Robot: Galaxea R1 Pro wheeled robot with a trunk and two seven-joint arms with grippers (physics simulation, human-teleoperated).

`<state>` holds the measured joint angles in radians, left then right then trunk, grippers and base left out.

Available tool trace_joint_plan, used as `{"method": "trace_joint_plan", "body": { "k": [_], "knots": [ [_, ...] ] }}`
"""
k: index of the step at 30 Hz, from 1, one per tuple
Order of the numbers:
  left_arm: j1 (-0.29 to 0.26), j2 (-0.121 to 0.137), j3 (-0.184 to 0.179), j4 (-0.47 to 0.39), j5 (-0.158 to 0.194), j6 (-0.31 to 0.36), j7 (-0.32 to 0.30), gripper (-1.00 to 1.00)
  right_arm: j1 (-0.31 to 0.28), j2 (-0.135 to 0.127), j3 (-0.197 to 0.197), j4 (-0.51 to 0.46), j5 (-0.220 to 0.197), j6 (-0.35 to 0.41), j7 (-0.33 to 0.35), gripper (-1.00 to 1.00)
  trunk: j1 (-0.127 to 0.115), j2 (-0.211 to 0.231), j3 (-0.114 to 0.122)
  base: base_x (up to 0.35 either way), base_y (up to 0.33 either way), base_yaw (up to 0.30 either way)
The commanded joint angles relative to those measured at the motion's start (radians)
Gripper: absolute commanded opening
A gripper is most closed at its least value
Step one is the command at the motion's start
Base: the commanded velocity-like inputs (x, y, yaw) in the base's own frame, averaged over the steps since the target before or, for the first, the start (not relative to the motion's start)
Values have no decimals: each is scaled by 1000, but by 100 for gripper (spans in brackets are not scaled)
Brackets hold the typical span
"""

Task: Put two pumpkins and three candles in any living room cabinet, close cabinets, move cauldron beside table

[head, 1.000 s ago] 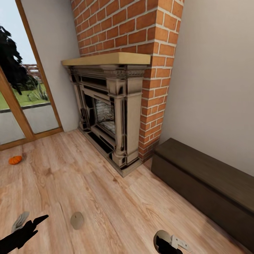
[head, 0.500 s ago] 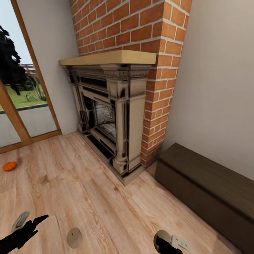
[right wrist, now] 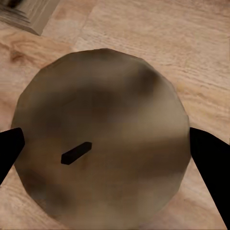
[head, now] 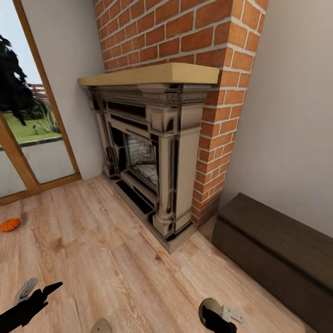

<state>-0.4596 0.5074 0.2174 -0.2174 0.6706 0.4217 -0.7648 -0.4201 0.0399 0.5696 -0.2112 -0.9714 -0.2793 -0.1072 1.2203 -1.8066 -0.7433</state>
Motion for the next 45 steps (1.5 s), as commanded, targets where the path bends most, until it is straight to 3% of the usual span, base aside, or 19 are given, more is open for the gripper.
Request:
{"method": "trace_joint_plan", "body": {
  "k": [1,4,7,8,13,16,19,21,23,28,33,45],
  "knots": [
    [-1,-1,-1,0,6,-4,19,100,0,0,14,-30,-7,0,-9,-100,0,0,-1,89,33,0],
    [-1,-12,-2,-1,1,-21,128,100,0,-1,73,-172,35,56,-68,-100,0,0,-1,35,13,0],
    [-1,-27,-2,-9,0,-25,197,100,0,4,104,-310,53,178,-231,-100,0,0,-1,8,3,0],
    [-1,-34,-3,-11,-1,-25,210,100,0,9,116,-398,57,235,-305,-100,0,0,-1,3,1,0],
    [-1,-76,-8,-14,-1,-22,222,100,-4,18,125,-710,59,481,-452,-100,0,0,-1,1,0,0],
    [-2,-105,-16,-16,-2,-19,223,100,-8,20,127,-819,59,567,-532,-100,0,0,-1,0,0,0],
    [-3,-116,-69,-23,-2,-16,246,100,-9,34,133,-887,58,591,-584,-100,0,0,-1,0,0,0],
    [-4,-120,-91,-25,0,-15,285,100,-9,38,145,-905,58,594,-593,-100,0,0,-1,0,0,0],
    [-5,-139,-102,-39,1,-16,337,100,-9,41,160,-920,58,596,-599,-100,0,0,-1,0,0,0],
    [-4,-149,-101,-50,10,-29,368,100,-9,42,165,-928,59,597,-598,-100,0,0,-1,0,0,0],
    [-4,-178,-102,-51,12,-115,445,100,-9,41,166,-930,59,595,-590,-100,0,0,-1,0,0,0],
    [-3,-193,-103,-52,15,-155,459,100,-9,39,168,-995,57,610,-589,-100,8,-14,-7,0,0,0]
  ]
}}
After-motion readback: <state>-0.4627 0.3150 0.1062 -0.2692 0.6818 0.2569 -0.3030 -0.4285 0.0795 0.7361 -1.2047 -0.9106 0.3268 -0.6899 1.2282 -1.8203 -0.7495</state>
